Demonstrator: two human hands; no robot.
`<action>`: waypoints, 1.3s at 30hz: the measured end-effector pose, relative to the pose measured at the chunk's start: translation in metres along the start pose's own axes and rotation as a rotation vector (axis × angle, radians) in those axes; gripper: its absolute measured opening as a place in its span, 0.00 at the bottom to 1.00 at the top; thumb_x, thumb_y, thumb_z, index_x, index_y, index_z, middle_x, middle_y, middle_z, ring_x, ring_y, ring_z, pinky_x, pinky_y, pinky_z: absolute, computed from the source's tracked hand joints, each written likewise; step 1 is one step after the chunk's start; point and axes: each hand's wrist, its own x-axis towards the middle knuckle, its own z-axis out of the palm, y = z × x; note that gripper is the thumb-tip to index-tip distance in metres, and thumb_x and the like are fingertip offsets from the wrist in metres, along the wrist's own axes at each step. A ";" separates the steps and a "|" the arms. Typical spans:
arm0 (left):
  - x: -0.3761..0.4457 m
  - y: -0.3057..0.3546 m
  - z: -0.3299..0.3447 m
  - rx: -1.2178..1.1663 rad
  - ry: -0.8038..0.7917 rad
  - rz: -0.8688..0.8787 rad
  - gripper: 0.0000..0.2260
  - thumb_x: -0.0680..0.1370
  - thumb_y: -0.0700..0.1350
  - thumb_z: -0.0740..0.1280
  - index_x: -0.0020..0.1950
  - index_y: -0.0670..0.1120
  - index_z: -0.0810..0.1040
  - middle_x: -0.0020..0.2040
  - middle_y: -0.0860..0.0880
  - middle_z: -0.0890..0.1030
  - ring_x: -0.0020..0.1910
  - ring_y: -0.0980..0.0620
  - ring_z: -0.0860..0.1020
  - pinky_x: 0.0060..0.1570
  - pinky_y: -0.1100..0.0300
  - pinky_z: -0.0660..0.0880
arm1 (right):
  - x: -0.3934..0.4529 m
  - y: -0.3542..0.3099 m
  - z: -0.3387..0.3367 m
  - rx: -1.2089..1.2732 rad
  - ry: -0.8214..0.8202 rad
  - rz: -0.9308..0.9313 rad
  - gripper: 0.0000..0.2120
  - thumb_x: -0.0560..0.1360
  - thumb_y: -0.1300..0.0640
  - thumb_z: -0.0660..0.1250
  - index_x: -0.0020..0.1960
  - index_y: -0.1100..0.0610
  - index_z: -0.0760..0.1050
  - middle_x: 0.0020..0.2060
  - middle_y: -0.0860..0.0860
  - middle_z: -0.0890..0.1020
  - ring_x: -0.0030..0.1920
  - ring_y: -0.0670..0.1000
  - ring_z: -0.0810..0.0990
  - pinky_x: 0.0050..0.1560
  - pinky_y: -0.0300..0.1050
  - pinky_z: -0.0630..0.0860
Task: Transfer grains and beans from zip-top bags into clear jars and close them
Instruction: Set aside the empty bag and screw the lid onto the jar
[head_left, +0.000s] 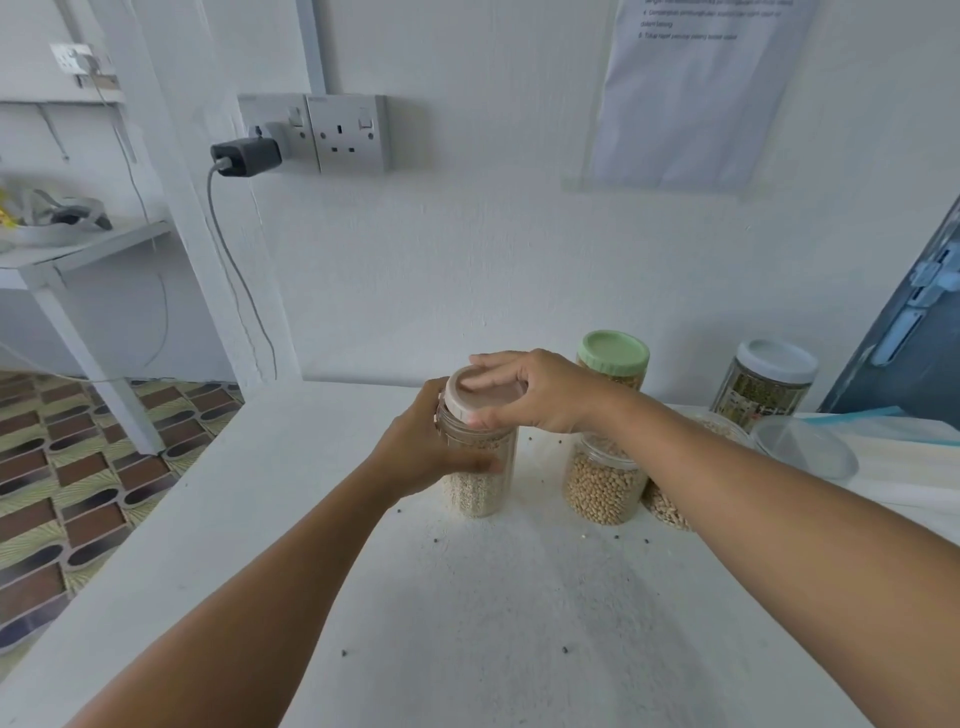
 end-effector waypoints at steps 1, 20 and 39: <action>0.000 0.000 -0.002 -0.018 -0.016 0.006 0.48 0.59 0.55 0.89 0.74 0.64 0.68 0.63 0.61 0.81 0.60 0.61 0.80 0.59 0.56 0.81 | 0.000 0.001 -0.001 -0.009 -0.008 -0.002 0.26 0.72 0.41 0.79 0.68 0.39 0.79 0.76 0.33 0.67 0.75 0.40 0.64 0.74 0.45 0.63; 0.007 0.005 -0.017 -0.044 -0.075 0.044 0.42 0.64 0.46 0.88 0.72 0.61 0.72 0.63 0.60 0.82 0.61 0.57 0.81 0.64 0.51 0.81 | 0.008 -0.018 -0.007 -0.167 -0.137 0.015 0.16 0.76 0.42 0.73 0.64 0.36 0.80 0.69 0.42 0.73 0.67 0.45 0.71 0.61 0.41 0.70; 0.008 0.000 -0.015 -0.079 -0.062 0.051 0.37 0.65 0.44 0.87 0.69 0.61 0.75 0.61 0.59 0.82 0.60 0.52 0.81 0.60 0.54 0.82 | -0.014 0.000 0.014 -0.248 0.041 0.103 0.27 0.73 0.32 0.72 0.71 0.34 0.75 0.63 0.47 0.68 0.66 0.49 0.70 0.68 0.49 0.70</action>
